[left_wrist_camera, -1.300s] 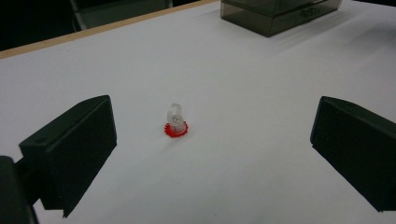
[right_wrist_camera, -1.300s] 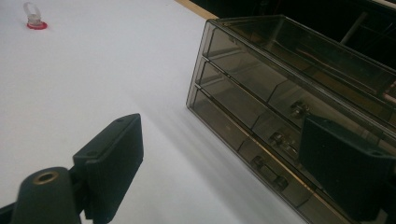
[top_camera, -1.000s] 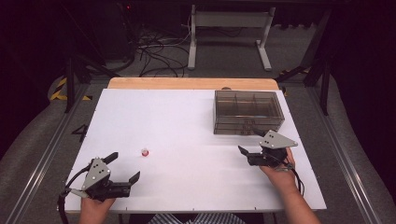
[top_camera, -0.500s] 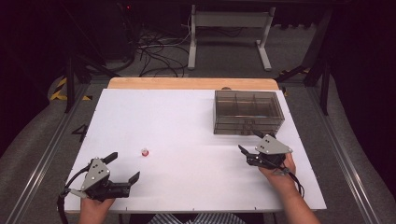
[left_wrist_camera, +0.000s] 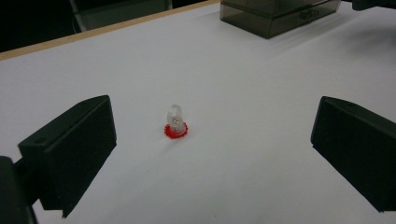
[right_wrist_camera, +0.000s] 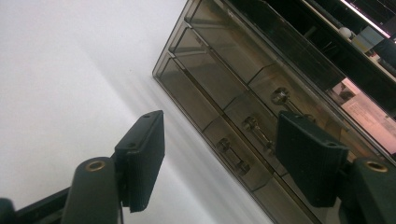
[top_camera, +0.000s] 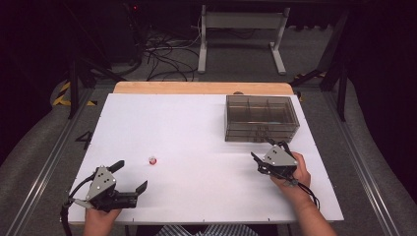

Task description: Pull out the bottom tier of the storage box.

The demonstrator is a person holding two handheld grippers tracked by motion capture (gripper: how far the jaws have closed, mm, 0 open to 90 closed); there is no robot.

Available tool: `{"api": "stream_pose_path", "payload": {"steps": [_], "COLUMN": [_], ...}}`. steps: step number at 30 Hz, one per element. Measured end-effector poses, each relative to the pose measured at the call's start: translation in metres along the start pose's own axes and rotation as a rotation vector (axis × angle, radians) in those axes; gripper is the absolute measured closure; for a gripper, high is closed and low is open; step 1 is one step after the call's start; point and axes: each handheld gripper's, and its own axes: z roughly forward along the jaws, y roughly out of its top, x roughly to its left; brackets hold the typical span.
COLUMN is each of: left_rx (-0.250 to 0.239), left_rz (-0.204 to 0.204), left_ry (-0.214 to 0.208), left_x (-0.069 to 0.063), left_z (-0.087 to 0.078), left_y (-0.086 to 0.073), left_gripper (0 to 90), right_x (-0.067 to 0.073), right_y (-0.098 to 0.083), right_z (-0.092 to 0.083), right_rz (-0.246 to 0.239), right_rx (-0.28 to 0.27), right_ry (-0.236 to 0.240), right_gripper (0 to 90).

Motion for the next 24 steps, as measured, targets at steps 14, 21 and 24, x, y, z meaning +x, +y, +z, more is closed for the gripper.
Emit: {"api": "stream_pose_path", "payload": {"steps": [14, 21, 24], "left_rx": [0.002, 0.001, 0.002], "left_rz": [0.0, -0.002, 0.005], "left_ry": [0.004, 0.005, 0.007], "left_x": [0.0, 0.0, 0.001], "left_z": [0.0, 0.0, 0.0], "left_y": [0.0, 0.0, 0.0], "left_gripper": [1.1, 1.1, 1.1], "right_x": [0.01, 0.017, 0.02], "right_y": [-0.001, -0.002, -0.003], "right_z": [0.007, 0.015, 0.017], "right_rz": [-0.073, -0.133, -0.165], "right_rx": [0.032, 0.058, 0.069], "right_ry": [-0.074, -0.128, -0.139], "right_gripper": [43.3, 47.1, 49.3]}}
